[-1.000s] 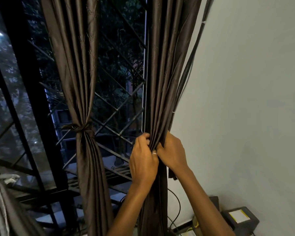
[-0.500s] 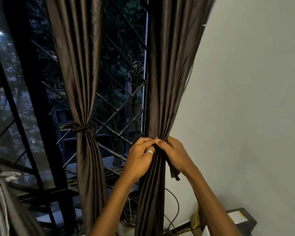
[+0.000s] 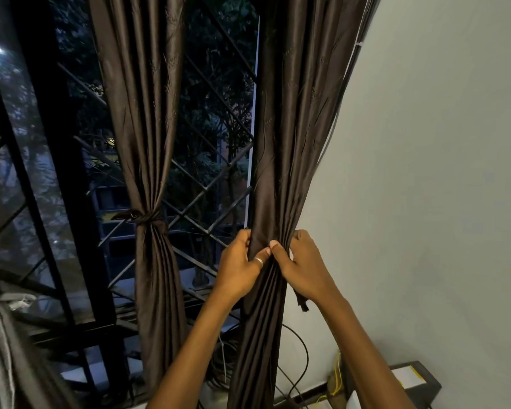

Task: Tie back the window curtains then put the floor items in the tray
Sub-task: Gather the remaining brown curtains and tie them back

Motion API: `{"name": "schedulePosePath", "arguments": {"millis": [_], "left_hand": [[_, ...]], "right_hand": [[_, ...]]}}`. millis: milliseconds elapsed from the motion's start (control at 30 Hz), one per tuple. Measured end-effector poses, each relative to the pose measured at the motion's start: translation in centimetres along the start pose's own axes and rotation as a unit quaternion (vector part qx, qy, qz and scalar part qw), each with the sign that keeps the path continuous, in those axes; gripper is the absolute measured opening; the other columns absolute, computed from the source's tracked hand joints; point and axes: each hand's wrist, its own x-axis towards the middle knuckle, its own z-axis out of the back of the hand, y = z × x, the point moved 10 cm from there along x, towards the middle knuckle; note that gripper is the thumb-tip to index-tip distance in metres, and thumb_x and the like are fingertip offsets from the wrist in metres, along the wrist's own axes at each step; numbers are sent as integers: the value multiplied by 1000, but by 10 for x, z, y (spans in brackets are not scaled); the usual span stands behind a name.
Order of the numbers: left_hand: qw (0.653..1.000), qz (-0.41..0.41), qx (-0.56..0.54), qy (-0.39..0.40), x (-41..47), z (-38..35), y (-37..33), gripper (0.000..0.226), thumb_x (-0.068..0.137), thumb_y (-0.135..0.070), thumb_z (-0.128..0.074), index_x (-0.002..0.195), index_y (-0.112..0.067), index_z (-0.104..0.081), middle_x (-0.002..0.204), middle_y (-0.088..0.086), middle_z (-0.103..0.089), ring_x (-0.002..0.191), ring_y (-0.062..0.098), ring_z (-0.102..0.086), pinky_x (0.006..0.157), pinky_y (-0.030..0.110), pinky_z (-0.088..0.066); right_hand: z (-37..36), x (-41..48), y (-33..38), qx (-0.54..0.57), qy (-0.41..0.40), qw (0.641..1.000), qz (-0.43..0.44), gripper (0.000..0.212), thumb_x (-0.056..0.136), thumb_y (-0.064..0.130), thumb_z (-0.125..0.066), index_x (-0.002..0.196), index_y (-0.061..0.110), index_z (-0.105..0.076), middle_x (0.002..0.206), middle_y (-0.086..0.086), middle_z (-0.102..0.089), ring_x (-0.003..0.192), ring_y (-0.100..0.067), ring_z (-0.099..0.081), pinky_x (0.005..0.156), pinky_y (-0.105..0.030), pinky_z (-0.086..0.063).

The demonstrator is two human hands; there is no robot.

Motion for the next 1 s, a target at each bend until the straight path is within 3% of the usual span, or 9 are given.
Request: {"name": "schedulePosePath", "arguments": {"millis": [100, 267, 367, 433, 533, 667, 833, 933, 1000], "left_hand": [[1000, -1, -1, 2, 0, -1, 0, 19, 94, -18, -69, 107, -27, -59, 96, -15, -70, 86, -8, -67, 70, 8, -52], [999, -7, -8, 30, 1, -4, -1, 21, 94, -20, -69, 110, -30, -60, 100, -15, -72, 92, -5, -68, 76, 14, -55], [999, -15, -22, 45, 0, -6, 0, 24, 95, -19, -67, 113, -32, -60, 102, -14, -72, 95, -2, -69, 78, 16, -56], [999, -22, -8, 44, 1, -4, 2, 24, 95, -16, -66, 116, -26, -60, 104, -12, -72, 95, 0, -69, 78, 18, -57], [998, -45, 28, 33, 2, 1, 2, 21, 94, -15, -67, 114, -20, -61, 107, -6, -64, 88, -2, -66, 72, 14, -54], [993, -89, 72, 32, 2, 3, -7, 32, 93, -20, -68, 123, -24, -58, 117, -15, -52, 93, -7, -61, 75, 9, -50], [973, -79, 196, 95, 7, 0, -3, 24, 92, -43, -62, 103, -31, -45, 90, -8, -63, 86, 16, -61, 69, 40, -55], [916, -124, 379, 44, 9, 6, -10, 31, 89, -55, -56, 94, -34, -34, 79, -15, -48, 89, 14, -40, 77, 35, -33], [901, -131, 413, 32, 9, 6, -12, 32, 90, -57, -53, 94, -33, -31, 80, -17, -41, 90, 12, -31, 82, 34, -25]], "right_hand": [[-1, -1, -4, -56, -3, 998, -10, 37, 99, 57, -42, 73, 31, -45, 85, 6, -50, 74, -4, -51, 62, -16, -37], [-3, -1, -14, -9, 27, 997, -74, 42, 95, 66, -43, 88, 28, -59, 88, 6, -65, 77, -8, -64, 69, -28, -56], [-13, -1, -13, 129, 68, 984, -99, 31, 96, 56, -54, 117, 35, -62, 109, 10, -71, 98, -6, -68, 86, -22, -55], [-17, -1, -12, 193, 86, 971, -112, 33, 95, 46, -63, 125, 33, -62, 117, 10, -71, 105, -5, -68, 94, -26, -55], [-22, -1, -9, 259, 104, 953, -116, 39, 95, 31, -69, 133, 25, -61, 120, 7, -72, 108, -9, -69, 97, -30, -55], [-24, 1, -4, 297, 114, 943, -102, 34, 96, 18, -67, 130, 22, -64, 116, 6, -74, 107, -10, -70, 92, -24, -56], [-24, 2, -5, 295, 120, 943, -103, 31, 96, 15, -65, 126, 24, -65, 114, 6, -75, 105, -9, -71, 86, -20, -55], [-23, 2, -5, 289, 118, 945, -100, 30, 97, 16, -64, 125, 25, -65, 113, 6, -74, 103, -8, -71, 84, -18, -55], [-24, 2, -5, 278, 112, 949, -101, 31, 97, 17, -64, 127, 24, -64, 115, 5, -73, 103, -8, -70, 88, -21, -55]]}}
